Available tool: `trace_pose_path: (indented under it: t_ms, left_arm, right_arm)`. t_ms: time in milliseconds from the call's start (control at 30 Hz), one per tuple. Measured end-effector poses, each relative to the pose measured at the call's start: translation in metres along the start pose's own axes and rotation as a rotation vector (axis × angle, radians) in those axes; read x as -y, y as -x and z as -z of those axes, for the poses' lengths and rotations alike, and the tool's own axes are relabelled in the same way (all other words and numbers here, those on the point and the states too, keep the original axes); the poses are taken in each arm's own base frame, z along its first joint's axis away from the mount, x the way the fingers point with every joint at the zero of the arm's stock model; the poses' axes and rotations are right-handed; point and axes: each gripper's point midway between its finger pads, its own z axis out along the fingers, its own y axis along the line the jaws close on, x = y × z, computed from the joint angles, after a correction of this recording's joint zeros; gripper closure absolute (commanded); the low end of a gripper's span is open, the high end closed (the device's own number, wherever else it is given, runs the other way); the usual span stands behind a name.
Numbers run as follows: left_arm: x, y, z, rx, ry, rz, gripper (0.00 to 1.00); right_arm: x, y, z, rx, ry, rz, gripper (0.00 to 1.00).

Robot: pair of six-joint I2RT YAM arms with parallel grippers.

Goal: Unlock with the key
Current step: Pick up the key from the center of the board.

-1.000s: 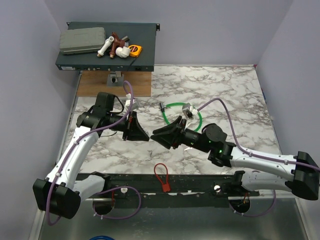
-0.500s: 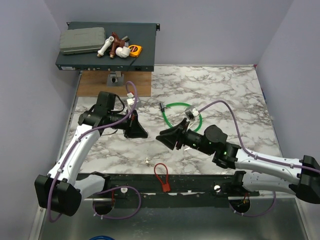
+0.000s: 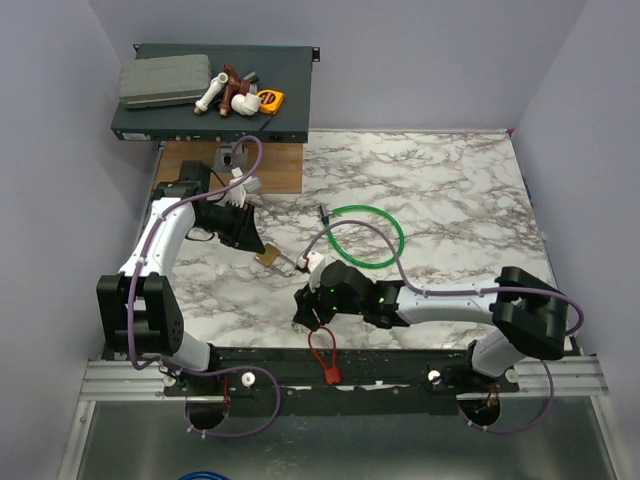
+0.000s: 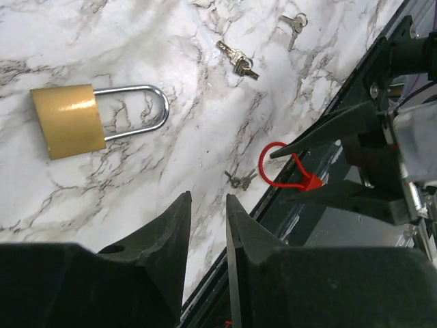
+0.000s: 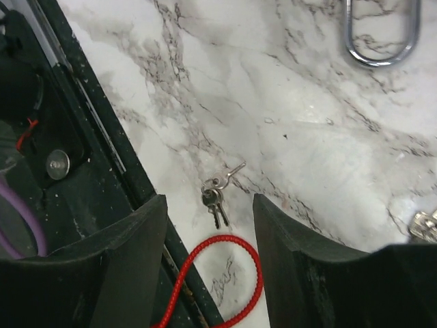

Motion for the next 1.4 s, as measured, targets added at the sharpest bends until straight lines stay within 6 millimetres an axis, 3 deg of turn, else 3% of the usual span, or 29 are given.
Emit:
trace_pose_path:
  t_ms: [167,533,733,1000,1200,1400]
  left_arm:
    - [-0.008,-0.006,0.013,0.007,0.036,0.025,0.74]
    - [0.006,-0.01,0.026,0.039,0.059,-0.015,0.73]
    - [0.012,-0.009,0.033,0.058,0.071,-0.03,0.73]
    - [0.012,-0.01,0.035,0.062,0.073,-0.034,0.73]
    - [0.017,-0.014,0.032,0.062,0.033,-0.055,0.64]
    - [0.03,-0.041,0.019,0.017,-0.043,-0.157,0.56]
  right_arm:
    - [-0.012,-0.013,-0.023,-0.057,-0.009,0.085,0.42]
    - [-0.013,-0.053,-0.048,-0.16,-0.163,0.237,0.49]
    - [-0.009,-0.057,-0.047,-0.155,-0.224,0.27,0.63]
    - [-0.003,-0.053,-0.049,-0.127,-0.267,0.263,0.93]
    - [-0.001,-0.05,-0.047,-0.073,-0.265,0.248,0.99]
    - [0.014,-0.058,-0.021,-0.066,-0.2,0.193,0.99]
